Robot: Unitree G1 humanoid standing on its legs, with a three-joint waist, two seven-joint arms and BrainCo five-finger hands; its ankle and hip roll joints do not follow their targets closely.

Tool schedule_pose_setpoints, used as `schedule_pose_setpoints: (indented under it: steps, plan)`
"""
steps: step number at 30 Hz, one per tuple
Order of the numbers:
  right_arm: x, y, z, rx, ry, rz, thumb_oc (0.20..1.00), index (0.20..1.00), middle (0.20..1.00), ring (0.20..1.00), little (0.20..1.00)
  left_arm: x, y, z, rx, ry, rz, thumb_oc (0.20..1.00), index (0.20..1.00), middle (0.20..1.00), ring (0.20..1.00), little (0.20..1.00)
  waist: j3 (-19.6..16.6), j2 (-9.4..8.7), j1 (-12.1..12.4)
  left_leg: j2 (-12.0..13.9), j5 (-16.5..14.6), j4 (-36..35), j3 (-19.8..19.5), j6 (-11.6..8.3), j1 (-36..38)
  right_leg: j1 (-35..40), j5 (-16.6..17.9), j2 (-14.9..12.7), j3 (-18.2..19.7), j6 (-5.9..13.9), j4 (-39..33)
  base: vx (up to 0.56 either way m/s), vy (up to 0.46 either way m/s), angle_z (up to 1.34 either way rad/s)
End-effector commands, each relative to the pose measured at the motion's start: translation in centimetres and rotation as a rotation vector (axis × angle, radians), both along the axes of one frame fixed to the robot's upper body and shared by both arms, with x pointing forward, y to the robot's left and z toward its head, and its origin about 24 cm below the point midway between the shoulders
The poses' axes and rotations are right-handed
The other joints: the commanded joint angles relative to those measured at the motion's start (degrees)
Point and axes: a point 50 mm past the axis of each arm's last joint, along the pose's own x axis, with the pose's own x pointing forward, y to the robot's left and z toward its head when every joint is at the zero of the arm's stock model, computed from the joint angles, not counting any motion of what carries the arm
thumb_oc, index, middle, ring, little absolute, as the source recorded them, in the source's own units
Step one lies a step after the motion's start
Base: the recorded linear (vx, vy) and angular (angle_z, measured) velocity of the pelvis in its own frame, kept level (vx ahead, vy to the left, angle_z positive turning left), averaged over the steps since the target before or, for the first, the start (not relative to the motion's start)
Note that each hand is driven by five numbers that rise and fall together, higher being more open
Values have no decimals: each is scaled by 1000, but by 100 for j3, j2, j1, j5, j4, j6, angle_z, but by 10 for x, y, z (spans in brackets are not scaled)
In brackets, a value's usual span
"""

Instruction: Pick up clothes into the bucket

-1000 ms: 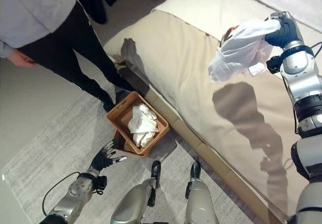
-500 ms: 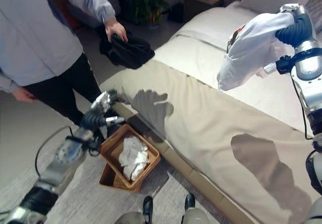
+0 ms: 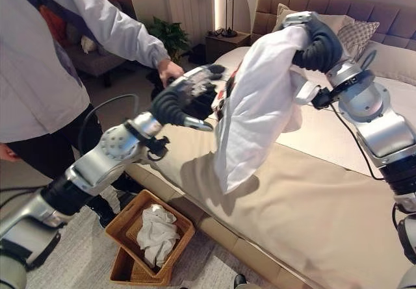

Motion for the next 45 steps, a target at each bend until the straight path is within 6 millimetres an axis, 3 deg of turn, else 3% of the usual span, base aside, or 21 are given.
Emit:
schedule_pose_setpoints:
  steps: [1,6,14,24,30,39,40,41,45]
  plan:
    - [-11,15,14,20,-80,109,200,200,200,200,200,6,-7,16,-8,-15,-33,1000,1000,1000,1000,1000,-468,-372,104,-68,-493,500,-43,-27,-198,-112,-92,-398,-236,397,345,0,0,0]
    - [-21,43,9,3,-64,259,200,200,200,200,200,4,-33,10,20,6,-97,1000,1000,1000,1000,1000,-449,-358,98,-79,-493,491,-92,-16,-138,-28,-107,-405,-267,399,347,0,0,0]
    - [-35,75,1,36,-37,462,200,200,200,200,200,8,-54,-3,3,42,-86,1000,1000,1000,1000,1000,-432,-380,135,-94,-509,515,-174,8,-115,23,-154,-415,-314,388,401,0,0,0]
    - [-43,84,-7,126,-36,540,200,200,200,200,200,26,-51,-17,-7,-22,121,1000,1000,1000,1000,1000,-403,-437,186,-151,-513,582,-297,83,-161,1,-174,-476,-351,378,506,-4,7,5]
    - [-44,86,-13,184,-27,554,200,200,200,200,200,31,-52,-39,-108,130,177,1000,1000,1000,1000,1000,-387,-468,193,-197,-545,621,-328,132,-163,-8,-196,-515,-334,374,572,0,0,0]
    - [-45,95,-18,231,-9,582,200,200,200,200,200,29,-60,-49,-173,256,152,1000,1000,1000,1000,1000,-380,-452,181,-226,-556,645,-361,163,-180,-40,-210,-533,-314,369,608,0,0,0]
    - [-45,96,-19,247,-10,582,200,200,200,200,200,31,-57,-49,-202,268,172,539,539,539,539,539,-377,-461,189,-228,-556,649,-366,166,-186,-44,-216,-534,-320,364,620,0,0,0]
    - [-45,96,-19,247,-10,582,200,200,200,200,200,31,-57,-49,-202,268,172,206,206,206,206,206,-378,-461,188,-229,-556,649,-366,166,-187,-44,-217,-534,-320,364,621,0,0,0]
    - [-44,93,-20,297,-23,562,200,200,200,200,200,31,-46,-57,-322,353,221,200,200,200,200,200,-374,-462,206,-213,-624,649,-362,169,-134,-2,-266,-514,-320,363,619,19,-2,0]
